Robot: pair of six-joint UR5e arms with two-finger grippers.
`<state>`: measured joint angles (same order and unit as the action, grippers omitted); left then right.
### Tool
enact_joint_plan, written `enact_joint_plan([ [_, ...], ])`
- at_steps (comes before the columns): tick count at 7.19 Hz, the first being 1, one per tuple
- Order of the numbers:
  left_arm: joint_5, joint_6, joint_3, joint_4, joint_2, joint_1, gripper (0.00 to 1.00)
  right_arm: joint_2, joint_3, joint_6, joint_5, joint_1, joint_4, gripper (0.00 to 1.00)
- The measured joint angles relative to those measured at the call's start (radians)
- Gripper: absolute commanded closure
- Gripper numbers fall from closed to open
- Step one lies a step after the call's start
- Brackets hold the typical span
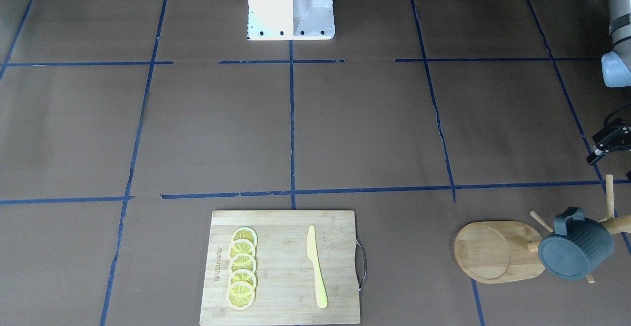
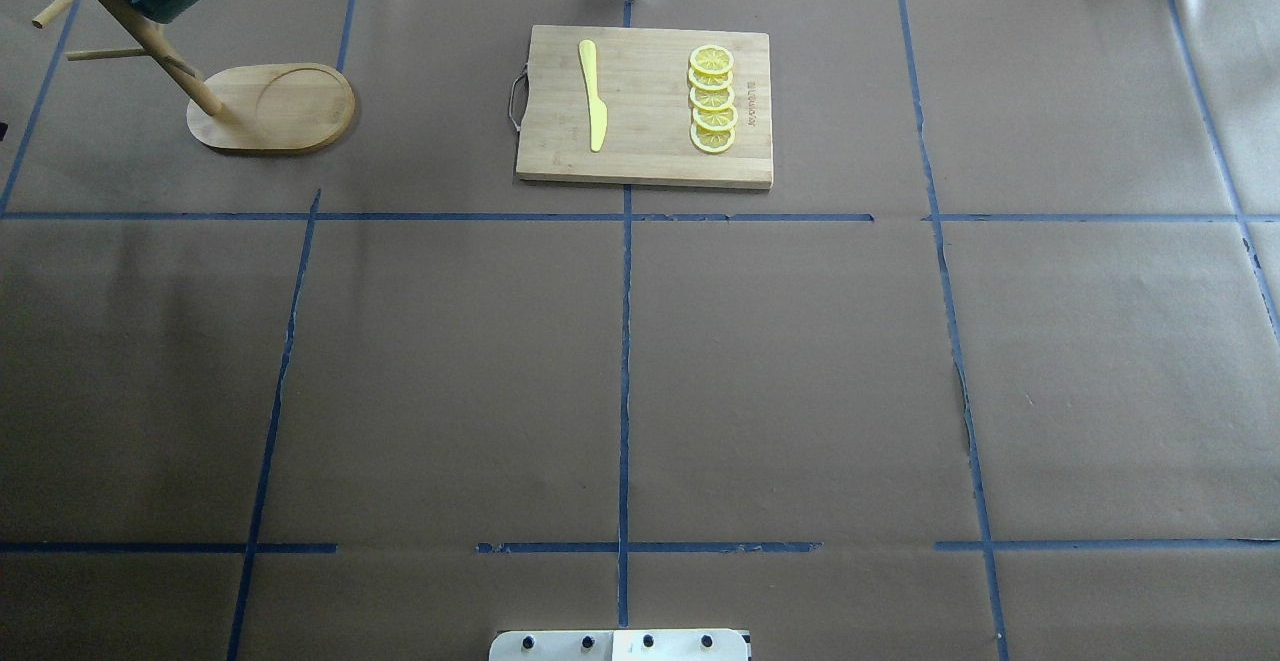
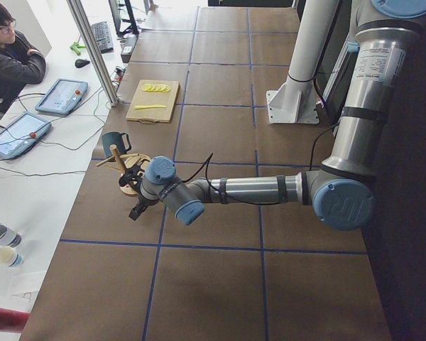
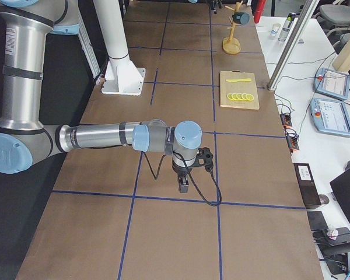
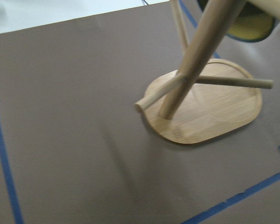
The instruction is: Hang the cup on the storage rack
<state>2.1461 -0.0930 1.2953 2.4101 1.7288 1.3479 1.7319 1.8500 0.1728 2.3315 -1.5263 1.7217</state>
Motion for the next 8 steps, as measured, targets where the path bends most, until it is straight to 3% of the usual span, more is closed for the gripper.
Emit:
enact_joint_plan([
  [2, -0.194, 0.243, 0.090, -0.214, -0.033, 0.017, 0.00, 0.000, 0.000, 0.000, -0.001, 0.000, -0.001, 0.00],
  [3, -0.234, 0.293, 0.149, -0.346, -0.047, 0.036, 0.00, 0.000, 0.000, 0.001, -0.001, 0.000, -0.001, 0.00],
  [4, -0.215, 0.312, 0.186, -0.466, -0.061, 0.069, 0.00, 0.000, 0.000, 0.001, -0.001, 0.000, -0.001, 0.00],
  [7, 0.116, 0.268, 0.210, -0.754, -0.081, 0.217, 0.00, 0.000, 0.000, 0.001, -0.002, 0.000, -0.001, 0.00],
  [8, 0.175, 0.213, 0.225, -0.811, -0.085, 0.254, 0.00, -0.001, 0.000, 0.001, -0.003, 0.000, -0.001, 0.00],
])
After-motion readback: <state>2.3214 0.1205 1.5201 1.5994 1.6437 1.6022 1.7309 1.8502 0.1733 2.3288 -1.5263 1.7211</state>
